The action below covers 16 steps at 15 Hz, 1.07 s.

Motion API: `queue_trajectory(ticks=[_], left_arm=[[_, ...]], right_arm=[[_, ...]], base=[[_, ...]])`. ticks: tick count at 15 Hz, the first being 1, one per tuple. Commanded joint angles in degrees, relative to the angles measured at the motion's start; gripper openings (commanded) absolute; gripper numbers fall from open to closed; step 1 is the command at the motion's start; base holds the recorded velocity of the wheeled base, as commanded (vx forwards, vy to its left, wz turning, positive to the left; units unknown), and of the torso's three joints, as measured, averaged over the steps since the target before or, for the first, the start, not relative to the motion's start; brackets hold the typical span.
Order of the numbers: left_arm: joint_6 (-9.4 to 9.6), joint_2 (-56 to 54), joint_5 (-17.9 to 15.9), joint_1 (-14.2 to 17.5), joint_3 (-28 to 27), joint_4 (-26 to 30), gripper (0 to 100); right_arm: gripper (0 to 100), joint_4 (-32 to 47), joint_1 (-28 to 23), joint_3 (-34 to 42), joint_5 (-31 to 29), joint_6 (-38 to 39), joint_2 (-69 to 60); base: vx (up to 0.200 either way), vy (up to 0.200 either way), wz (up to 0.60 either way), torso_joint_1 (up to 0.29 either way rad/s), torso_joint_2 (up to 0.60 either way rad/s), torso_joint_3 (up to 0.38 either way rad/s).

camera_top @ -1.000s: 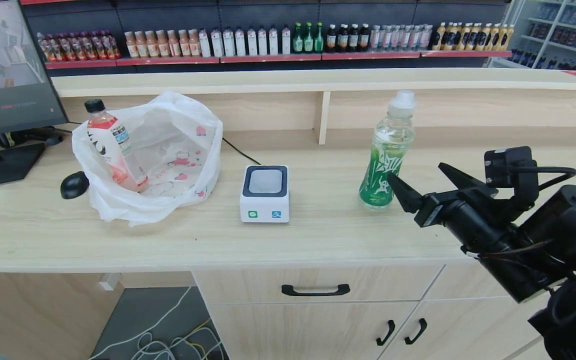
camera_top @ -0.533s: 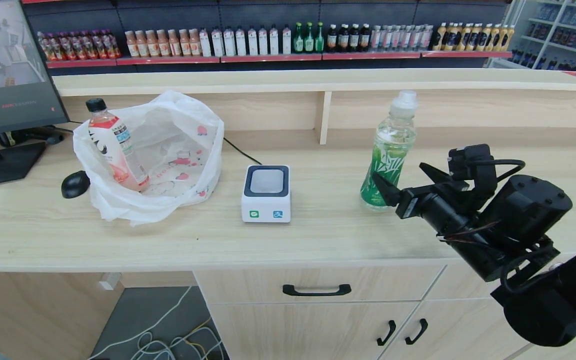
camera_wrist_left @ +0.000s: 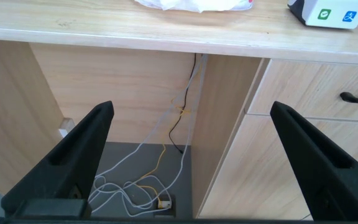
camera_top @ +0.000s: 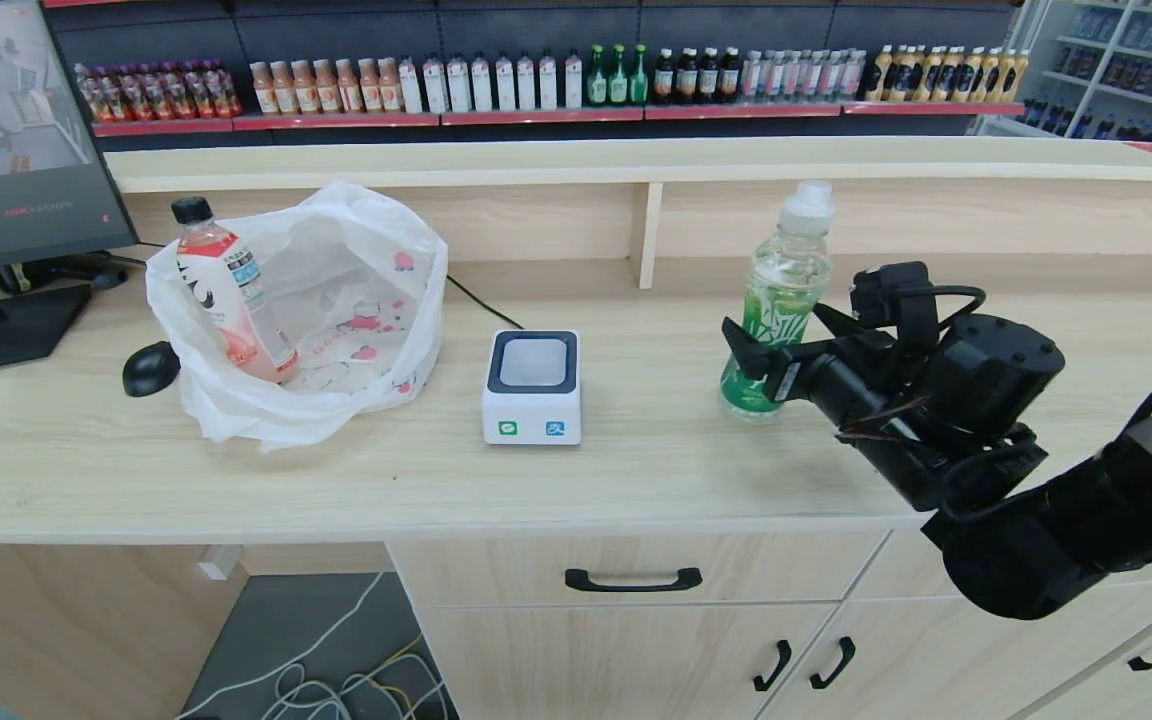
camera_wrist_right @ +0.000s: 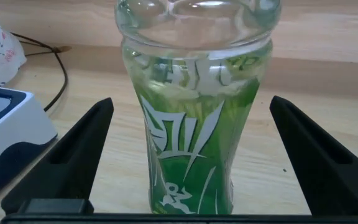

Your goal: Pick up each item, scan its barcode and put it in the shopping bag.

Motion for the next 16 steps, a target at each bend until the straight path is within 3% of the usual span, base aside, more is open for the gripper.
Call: queue_trajectory(ticks=[1,13,14,16], left_arm=[[-0.01,-0.02,0.0,0.0,0.0,0.0,100],[-0.01,-0.02,0.0,-0.09,0.0,0.0,100],[-0.01,-0.02,0.0,0.0,0.0,0.0,100],[-0.01,-0.02,0.0,0.0,0.0,0.0,100]], right_arm=[[100,0.34,-0.17,-3.34,0.05,-0.02,2.76],[100,2.8,-0.26,-10.46,-0.04,-0.02,6.18],[0,2.8,-0.26,-10.46,-0.04,-0.02,6.18],[0,2.8,-0.26,-10.46,-0.04,-0.02,6.18]], base=[[0.0,0.0,0.0,0.0,0.0,0.0],[0.0,0.0,0.0,0.0,0.0,0.0],[0.0,0.0,0.0,0.0,0.0,0.0],[0.0,0.0,0.0,0.0,0.0,0.0]])
